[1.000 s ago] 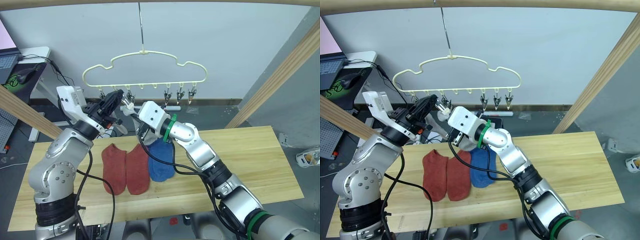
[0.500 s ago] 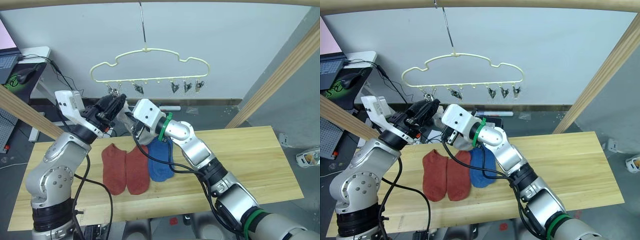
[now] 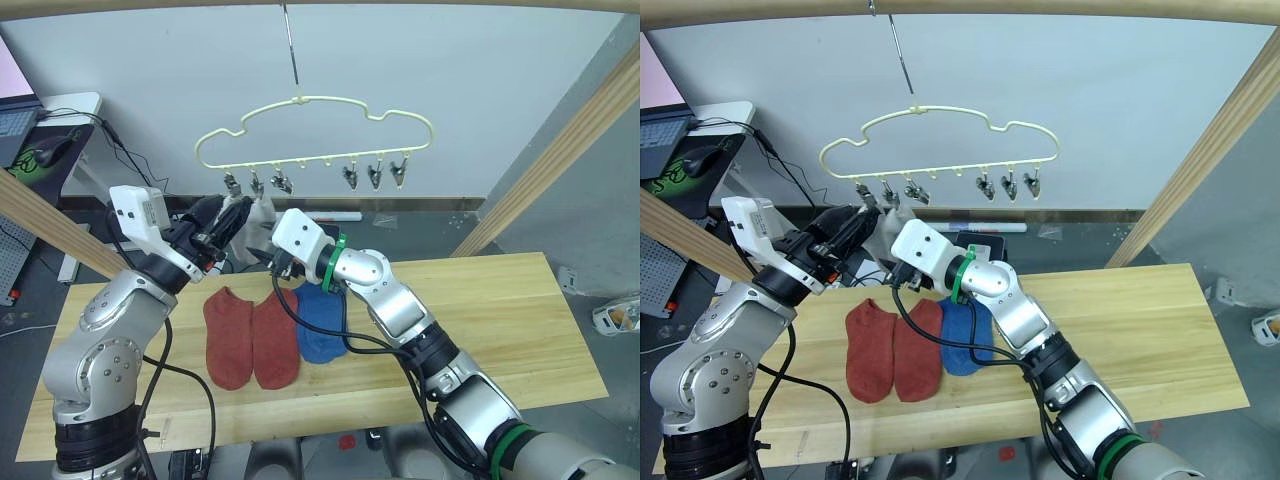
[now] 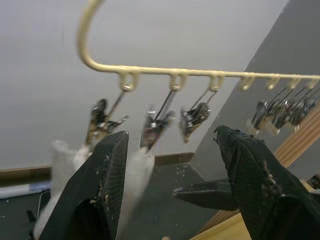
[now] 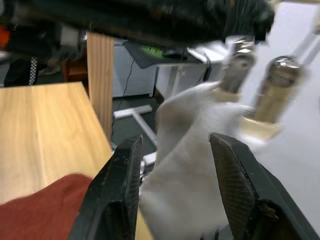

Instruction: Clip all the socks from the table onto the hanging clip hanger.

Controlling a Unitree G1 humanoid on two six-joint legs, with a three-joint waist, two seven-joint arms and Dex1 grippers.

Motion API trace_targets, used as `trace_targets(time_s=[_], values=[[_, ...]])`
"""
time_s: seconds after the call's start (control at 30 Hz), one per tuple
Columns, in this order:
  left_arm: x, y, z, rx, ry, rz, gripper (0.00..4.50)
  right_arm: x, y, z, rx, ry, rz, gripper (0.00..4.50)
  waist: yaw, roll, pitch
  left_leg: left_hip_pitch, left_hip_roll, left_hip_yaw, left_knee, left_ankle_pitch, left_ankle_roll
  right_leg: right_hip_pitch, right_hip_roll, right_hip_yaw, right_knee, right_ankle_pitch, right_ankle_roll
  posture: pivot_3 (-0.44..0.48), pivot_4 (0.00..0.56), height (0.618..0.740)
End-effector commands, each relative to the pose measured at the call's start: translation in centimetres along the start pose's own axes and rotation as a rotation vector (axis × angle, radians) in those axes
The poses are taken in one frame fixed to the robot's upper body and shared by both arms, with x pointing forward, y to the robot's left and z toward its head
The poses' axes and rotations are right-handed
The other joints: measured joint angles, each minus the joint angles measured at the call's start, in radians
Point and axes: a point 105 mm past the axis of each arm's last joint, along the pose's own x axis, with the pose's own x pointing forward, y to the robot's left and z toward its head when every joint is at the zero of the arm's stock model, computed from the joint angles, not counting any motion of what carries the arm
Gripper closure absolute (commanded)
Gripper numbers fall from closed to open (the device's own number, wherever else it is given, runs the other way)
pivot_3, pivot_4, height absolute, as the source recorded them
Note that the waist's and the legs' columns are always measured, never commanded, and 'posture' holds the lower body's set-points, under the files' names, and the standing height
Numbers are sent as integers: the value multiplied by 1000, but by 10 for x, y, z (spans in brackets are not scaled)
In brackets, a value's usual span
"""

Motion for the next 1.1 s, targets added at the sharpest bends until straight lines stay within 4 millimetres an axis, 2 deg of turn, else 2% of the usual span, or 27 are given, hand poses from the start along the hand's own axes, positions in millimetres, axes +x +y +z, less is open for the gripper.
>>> trace_targets(time_s=[0.03, 0.17, 0.43, 0.47, 0.53, 0.67, 0.83, 1.07, 1.1], values=[[-4, -8, 13, 111, -44, -23, 1499, -10, 4, 12, -12, -32, 18, 2309, 0, 0, 0, 0, 0, 0, 0, 0, 0, 0, 0, 0, 0, 0, 0, -33, 266, 740], [-7, -12, 9, 210, -30, -39, 1499, -33, 7, 9, -9, -21, 32, 2309, 0, 0, 0, 0, 0, 0, 0, 0, 0, 0, 0, 1, 0, 0, 0, -33, 269, 740], [-23, -22, -18, 315, 47, -101, 1499, -105, 4, 4, 32, 28, 82, 2309, 1, 0, 0, 0, 0, 0, -1, 0, 0, 1, 0, 1, -2, 0, 0, -40, 269, 740], [-23, -21, -20, 321, 43, -88, 1499, -113, 0, 4, 44, 35, 71, 1928, 1, 0, 0, 0, 0, 0, -1, 0, 0, 1, 0, 1, -2, 0, 0, -43, 268, 740], [-23, -23, -22, 306, 33, -78, 1152, -127, -5, 5, 54, 47, 66, 1427, 1, 0, 0, 0, 0, -1, -1, 0, 0, 1, 0, 1, -1, 0, 0, -48, 266, 740], [-19, -30, -28, 312, 20, -82, 172, -141, -12, 10, 48, 58, 55, 53, 0, 0, 0, 1, -1, 0, 0, 0, 0, 2, 0, 1, -2, 0, 0, -56, 263, 740], [-8, -48, -29, 331, -36, -122, 76, -153, -20, 19, 55, 39, 19, 16, 1, 0, 0, 0, -1, 0, 0, 0, 0, 2, 1, 1, -2, 0, 0, -63, 261, 740], [8, -47, -24, 305, -123, -47, 76, -163, -17, 19, 67, 61, 13, 16, 0, -1, 0, 1, -1, 1, 0, 0, 0, 2, 1, 1, -2, 0, 0, -87, 259, 740], [10, -47, -25, 299, -130, -41, 240, -164, -17, 19, 68, 64, 12, 0, -1, -1, 0, 1, -2, 1, 0, 0, 0, 2, 1, 1, -2, 0, 0, -90, 259, 740]])
